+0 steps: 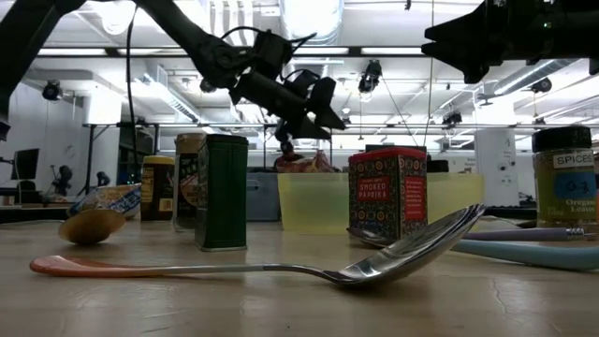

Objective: Pick & Place Food Item
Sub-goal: Put the blue noodle pack into the blue bin

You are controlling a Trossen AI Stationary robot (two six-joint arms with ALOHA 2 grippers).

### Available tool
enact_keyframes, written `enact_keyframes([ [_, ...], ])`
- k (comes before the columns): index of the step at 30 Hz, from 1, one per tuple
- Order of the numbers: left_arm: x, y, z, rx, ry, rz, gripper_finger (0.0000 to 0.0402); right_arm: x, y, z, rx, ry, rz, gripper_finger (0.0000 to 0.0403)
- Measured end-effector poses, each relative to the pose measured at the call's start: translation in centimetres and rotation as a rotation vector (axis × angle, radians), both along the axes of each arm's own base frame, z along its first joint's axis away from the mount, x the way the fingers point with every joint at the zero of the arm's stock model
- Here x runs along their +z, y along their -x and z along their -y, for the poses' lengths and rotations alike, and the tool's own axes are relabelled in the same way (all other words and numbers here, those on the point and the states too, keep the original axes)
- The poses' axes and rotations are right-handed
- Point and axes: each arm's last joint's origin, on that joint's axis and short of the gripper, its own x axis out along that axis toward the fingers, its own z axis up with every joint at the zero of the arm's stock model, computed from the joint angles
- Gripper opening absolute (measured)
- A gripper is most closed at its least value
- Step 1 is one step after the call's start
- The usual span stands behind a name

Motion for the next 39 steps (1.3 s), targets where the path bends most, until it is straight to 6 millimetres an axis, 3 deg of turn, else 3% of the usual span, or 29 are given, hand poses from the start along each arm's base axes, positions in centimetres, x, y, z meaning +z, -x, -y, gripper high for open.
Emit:
enact_keyframes([
  [7,0.6,-0.4,0.4,-0.021,-0.002,0.009,0.0313,0.0,0.0,0.0,0.000,0.000,0.000,0.0203],
  [22,4.7,1.9,3.0,-0.054,0.036,-0.075,0.0316,0.0,0.0,0.0,0.002,0.000,-0.001,0.0203],
  [31,6.5,4.4,5.6,0.012,0.121,-0.222,0.0316,0.0,0.0,0.0,0.002,0.000,0.000,0.0203],
  [39,7.3,8.6,9.4,0.155,0.173,-0.398,0.0316,0.0,0.0,0.0,0.002,0.000,-0.001,0.0203],
])
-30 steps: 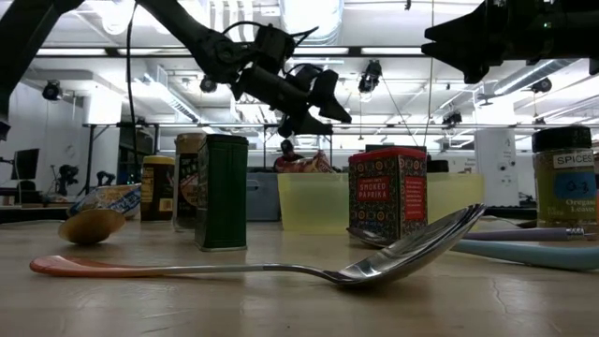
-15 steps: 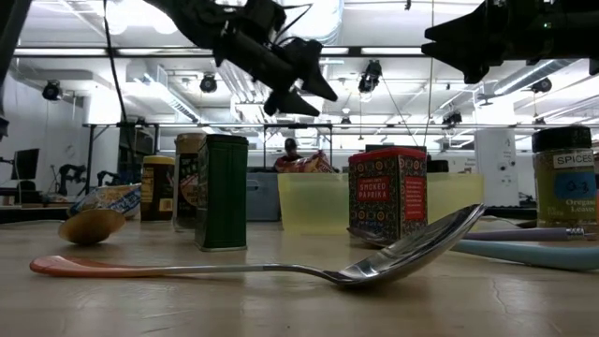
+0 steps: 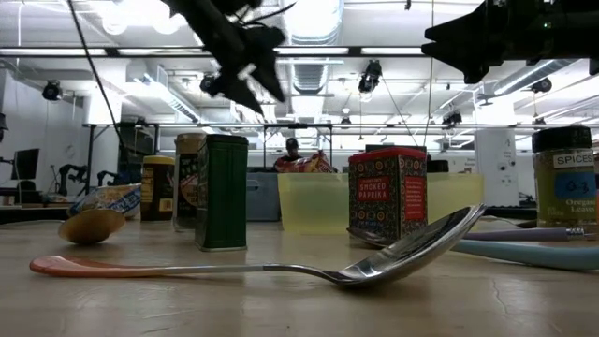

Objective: Pick & Place Food Item
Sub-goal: Put the blue noodle pack into the blue bin

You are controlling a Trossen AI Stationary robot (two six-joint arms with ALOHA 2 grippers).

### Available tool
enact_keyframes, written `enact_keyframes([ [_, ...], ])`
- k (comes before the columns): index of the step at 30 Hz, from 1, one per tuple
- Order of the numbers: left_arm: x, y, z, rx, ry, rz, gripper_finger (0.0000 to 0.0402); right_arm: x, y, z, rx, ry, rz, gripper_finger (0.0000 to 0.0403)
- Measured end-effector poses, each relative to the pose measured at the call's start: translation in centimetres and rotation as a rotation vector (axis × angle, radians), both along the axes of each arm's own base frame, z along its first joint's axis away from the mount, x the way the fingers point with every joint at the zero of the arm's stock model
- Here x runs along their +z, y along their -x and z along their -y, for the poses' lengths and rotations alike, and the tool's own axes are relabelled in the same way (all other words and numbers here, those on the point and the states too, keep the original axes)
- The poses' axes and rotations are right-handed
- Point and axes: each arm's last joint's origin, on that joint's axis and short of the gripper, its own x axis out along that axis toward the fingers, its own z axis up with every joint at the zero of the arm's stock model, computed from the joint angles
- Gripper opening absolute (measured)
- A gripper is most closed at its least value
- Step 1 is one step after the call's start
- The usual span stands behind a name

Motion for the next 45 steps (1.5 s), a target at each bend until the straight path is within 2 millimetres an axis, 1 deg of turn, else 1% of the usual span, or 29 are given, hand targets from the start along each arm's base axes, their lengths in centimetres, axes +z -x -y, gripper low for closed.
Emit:
enact_keyframes([
  [2,0.1,1.3,1.1,0.043,0.001,-0.011,0.0316,0.0,0.0,0.0,0.000,0.000,0.000,0.0203],
  [6,-0.4,3.8,3.0,0.129,0.009,0.000,0.0316,0.0,0.0,0.0,-0.001,0.000,0.000,0.0203],
  [10,-1.1,6.6,4.3,0.219,0.014,0.034,0.0316,0.0,0.0,0.0,-0.002,0.000,-0.001,0.0203],
  [12,-1.6,7.9,4.6,0.252,0.026,0.045,0.0316,0.0,0.0,0.0,-0.002,0.000,0.000,0.0203],
  [16,-1.9,10.3,4.9,0.312,0.032,0.065,0.0316,0.0,0.0,0.0,-0.001,0.000,-0.001,0.0203],
  [22,-1.2,12.6,4.9,0.378,-0.048,-0.002,0.0316,0.0,0.0,0.0,-0.001,0.000,0.000,0.0203],
  [28,-1.4,13.8,4.2,0.460,-0.038,-0.078,0.0315,0.0,0.0,0.0,-0.001,0.000,0.000,0.0203],
  [33,-1.8,14.3,3.0,0.526,-0.036,-0.146,0.0314,0.0,0.0,0.0,-0.001,0.000,0.000,0.0203],
  [39,-2.4,15.0,0.6,0.608,-0.046,-0.237,0.0314,0.0,0.0,0.0,-0.002,0.000,0.000,0.0203],
  [45,-3.5,15.0,-2.1,0.595,0.000,-0.335,0.0314,0.0,0.0,0.0,-0.003,0.000,0.000,0.0203],
])
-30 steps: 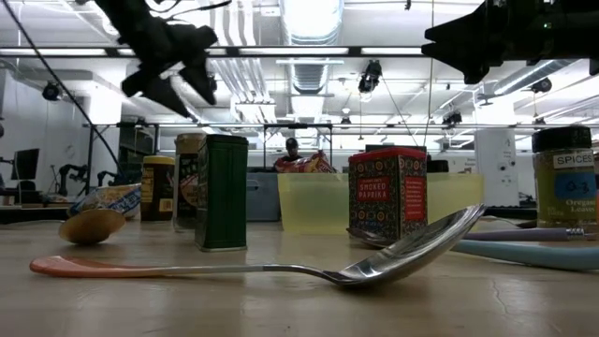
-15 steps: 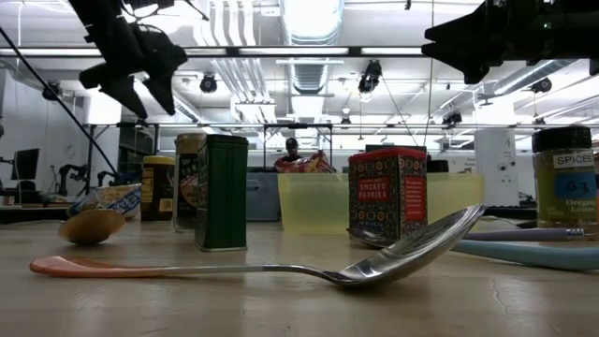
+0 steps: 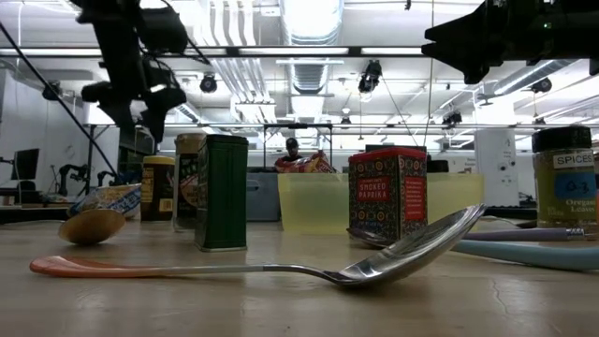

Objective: Pick & Place Food Item
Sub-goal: Put the blue noodle pack into the blue bin

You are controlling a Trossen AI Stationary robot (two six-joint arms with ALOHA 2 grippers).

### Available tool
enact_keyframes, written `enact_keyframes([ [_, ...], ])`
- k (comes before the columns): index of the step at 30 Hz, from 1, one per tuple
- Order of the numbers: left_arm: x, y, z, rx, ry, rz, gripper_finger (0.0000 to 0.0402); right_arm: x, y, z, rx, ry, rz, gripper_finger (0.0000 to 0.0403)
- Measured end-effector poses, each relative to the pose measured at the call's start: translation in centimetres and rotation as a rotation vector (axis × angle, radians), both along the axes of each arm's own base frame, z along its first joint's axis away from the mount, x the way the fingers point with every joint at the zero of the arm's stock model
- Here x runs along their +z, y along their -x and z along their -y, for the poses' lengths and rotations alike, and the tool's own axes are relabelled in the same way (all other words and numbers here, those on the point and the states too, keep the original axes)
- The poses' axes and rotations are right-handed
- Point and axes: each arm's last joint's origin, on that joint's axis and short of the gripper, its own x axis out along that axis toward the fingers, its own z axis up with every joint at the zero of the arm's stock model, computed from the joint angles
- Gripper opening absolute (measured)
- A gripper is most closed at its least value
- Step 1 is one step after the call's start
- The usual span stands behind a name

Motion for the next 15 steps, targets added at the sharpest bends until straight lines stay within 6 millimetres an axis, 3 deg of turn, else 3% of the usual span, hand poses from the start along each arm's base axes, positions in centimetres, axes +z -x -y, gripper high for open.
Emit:
enact_keyframes([
  [7,-2.2,-0.6,-2.8,-0.037,0.104,-0.079,0.0314,0.0,0.0,0.0,0.000,0.000,0.000,0.0203],
  [15,-4.9,-1.0,-4.8,-0.030,0.200,-0.189,0.0314,0.0,0.0,0.0,-0.002,0.000,0.000,0.0203],
])
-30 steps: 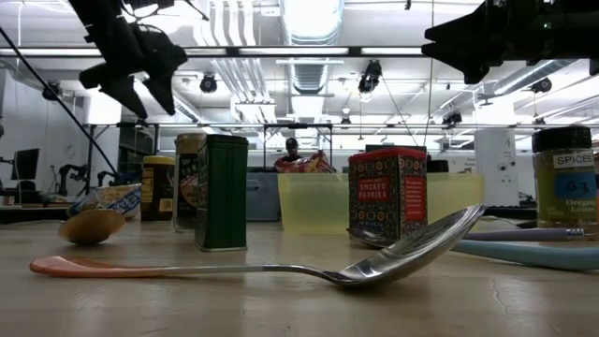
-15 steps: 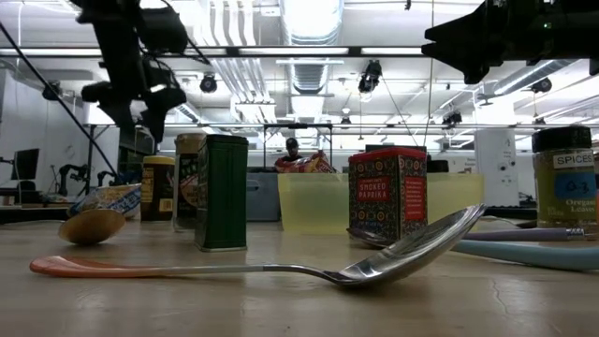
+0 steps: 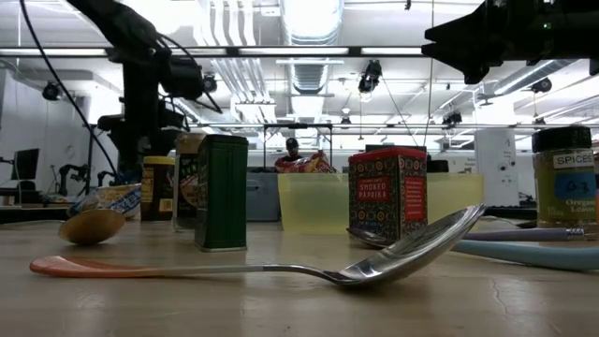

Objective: Pick & Place Food Item
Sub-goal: Put the blue noodle pack into the blue bin

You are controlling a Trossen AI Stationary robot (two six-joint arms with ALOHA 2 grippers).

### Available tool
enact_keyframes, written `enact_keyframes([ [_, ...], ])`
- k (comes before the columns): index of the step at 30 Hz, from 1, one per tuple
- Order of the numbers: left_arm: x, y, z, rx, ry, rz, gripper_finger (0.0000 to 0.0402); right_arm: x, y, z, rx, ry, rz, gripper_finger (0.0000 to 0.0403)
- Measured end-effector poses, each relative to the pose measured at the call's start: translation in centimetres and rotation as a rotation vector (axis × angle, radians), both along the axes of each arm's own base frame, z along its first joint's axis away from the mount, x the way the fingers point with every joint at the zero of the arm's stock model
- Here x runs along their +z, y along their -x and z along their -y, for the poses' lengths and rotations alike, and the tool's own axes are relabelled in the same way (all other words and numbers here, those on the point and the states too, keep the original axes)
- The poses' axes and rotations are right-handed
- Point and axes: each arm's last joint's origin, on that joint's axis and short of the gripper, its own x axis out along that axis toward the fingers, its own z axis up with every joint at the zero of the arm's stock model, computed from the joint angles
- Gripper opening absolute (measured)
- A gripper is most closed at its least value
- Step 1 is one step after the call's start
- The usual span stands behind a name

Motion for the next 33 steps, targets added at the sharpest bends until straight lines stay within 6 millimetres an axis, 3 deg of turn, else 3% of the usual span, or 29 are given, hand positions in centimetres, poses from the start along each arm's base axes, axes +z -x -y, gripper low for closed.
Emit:
enact_keyframes([
  [14,-1.7,-0.8,-1.4,-0.027,0.077,0.043,0.0314,0.0,0.0,0.0,0.001,0.000,0.000,0.0203],
  [26,-0.1,0.4,-1.3,0.075,0.025,0.130,0.0314,0.0,0.0,0.0,0.000,0.000,0.000,0.0203],
  [33,-0.6,1.9,-2.0,0.174,0.047,0.133,0.0314,0.0,0.0,0.0,0.001,0.000,0.000,0.0203],
])
